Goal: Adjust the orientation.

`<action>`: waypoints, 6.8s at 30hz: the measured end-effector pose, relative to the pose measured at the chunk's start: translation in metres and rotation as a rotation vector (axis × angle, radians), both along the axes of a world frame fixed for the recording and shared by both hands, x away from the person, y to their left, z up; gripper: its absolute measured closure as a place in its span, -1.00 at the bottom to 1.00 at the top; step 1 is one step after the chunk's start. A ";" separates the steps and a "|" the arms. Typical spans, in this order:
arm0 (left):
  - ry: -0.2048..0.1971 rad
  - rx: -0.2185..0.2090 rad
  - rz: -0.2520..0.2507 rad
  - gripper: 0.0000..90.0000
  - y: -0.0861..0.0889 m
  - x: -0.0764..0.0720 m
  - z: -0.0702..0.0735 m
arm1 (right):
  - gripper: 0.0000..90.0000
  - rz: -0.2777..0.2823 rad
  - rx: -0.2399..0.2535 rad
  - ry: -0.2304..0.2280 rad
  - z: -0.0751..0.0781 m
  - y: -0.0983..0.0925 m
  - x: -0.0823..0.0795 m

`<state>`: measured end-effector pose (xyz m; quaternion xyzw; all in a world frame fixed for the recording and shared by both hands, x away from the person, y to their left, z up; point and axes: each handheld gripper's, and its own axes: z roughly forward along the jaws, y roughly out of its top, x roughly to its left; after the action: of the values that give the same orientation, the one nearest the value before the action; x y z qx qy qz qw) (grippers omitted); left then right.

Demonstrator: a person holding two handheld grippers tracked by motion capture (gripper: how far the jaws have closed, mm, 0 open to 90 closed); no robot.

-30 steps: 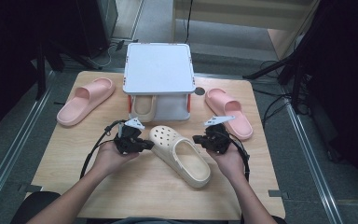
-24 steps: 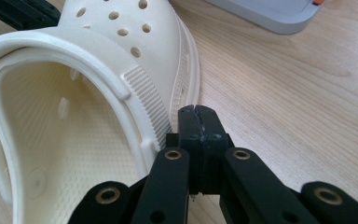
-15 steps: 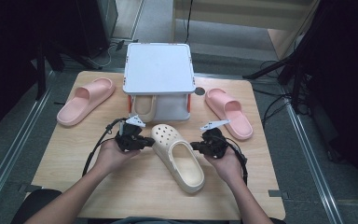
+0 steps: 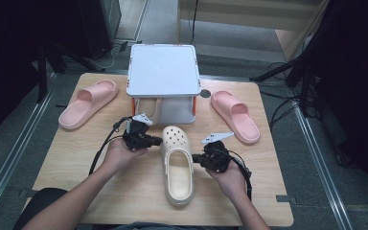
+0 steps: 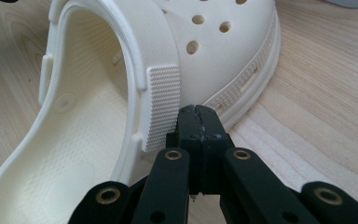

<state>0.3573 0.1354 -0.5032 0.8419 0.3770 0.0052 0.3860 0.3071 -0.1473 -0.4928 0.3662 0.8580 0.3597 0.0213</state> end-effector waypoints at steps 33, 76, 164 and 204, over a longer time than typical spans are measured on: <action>-0.051 -0.072 0.071 0.76 0.052 -0.008 0.066 | 0.24 0.041 0.081 -0.089 0.024 0.011 -0.014; -0.131 -0.040 0.195 0.95 0.089 0.074 0.123 | 0.07 -0.025 0.052 -0.066 0.004 0.019 -0.004; -0.194 0.005 0.209 0.98 0.080 0.071 0.119 | 0.94 -0.105 0.068 -0.137 0.036 0.037 -0.004; -0.177 -0.004 0.199 0.99 0.080 0.074 0.119 | 1.00 -0.073 -0.047 -0.118 -0.006 0.056 0.002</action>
<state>0.4311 0.2149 -0.3837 0.7957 0.4232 0.1170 0.4172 0.3089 -0.0909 -0.4985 0.3747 0.8495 0.3594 0.0936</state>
